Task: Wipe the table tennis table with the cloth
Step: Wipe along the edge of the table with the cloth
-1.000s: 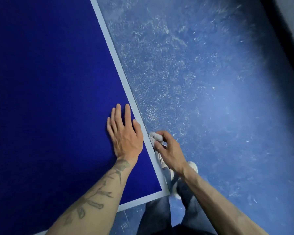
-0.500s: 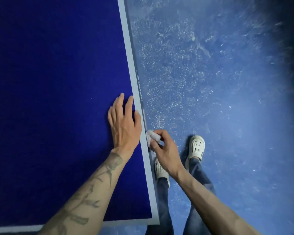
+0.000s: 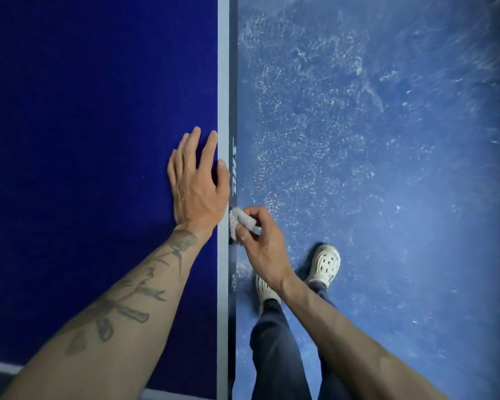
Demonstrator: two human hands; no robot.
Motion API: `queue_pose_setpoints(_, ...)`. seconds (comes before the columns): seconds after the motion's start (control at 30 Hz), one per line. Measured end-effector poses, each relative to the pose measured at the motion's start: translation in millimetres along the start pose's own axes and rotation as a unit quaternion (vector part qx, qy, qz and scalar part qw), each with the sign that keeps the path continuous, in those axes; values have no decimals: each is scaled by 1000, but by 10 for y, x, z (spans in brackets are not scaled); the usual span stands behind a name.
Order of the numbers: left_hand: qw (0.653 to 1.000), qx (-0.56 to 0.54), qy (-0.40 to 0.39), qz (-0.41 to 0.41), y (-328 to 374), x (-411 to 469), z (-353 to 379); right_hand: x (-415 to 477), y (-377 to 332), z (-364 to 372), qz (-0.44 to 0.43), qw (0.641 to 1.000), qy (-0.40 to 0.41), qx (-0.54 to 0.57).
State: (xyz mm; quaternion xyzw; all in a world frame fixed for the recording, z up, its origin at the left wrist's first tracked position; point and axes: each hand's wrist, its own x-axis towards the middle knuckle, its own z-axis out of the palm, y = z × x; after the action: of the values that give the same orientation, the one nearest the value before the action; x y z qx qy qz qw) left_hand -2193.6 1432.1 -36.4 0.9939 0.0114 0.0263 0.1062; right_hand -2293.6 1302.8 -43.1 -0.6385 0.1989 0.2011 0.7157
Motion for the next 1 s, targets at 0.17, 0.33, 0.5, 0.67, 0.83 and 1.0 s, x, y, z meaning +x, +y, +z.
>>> queue_pose_setpoints(0.17, 1000, 0, 5, 0, 0, 15, 6, 981, -597, -21, -51, 998, 38, -16)
queue_pose_setpoints(0.33, 1000, 7, -4, 0, 14, 35, -9, 1093, -733, -128, -53, 998, 14, -31)
queue_pose_setpoints(0.5, 1000, -6, -9, -13, 61, 79, -75, 644, -619, -2, 17, 998, 36, -46)
queue_pose_setpoints(0.67, 1000, -6, -14, -10, 45, 532, -115, 1517, -1197, 42, -9, 996, 77, -52)
queue_pose_setpoints(0.83, 1000, -26, -17, -6, 111, 1221, -46, 2010, -1538, -55, -29, 998, 54, -28)
queue_pose_setpoints(1.0, 1000, -21, -16, 4, 203, 1888, 20, 1563, -1275, -133, 7, 998, 13, -55)
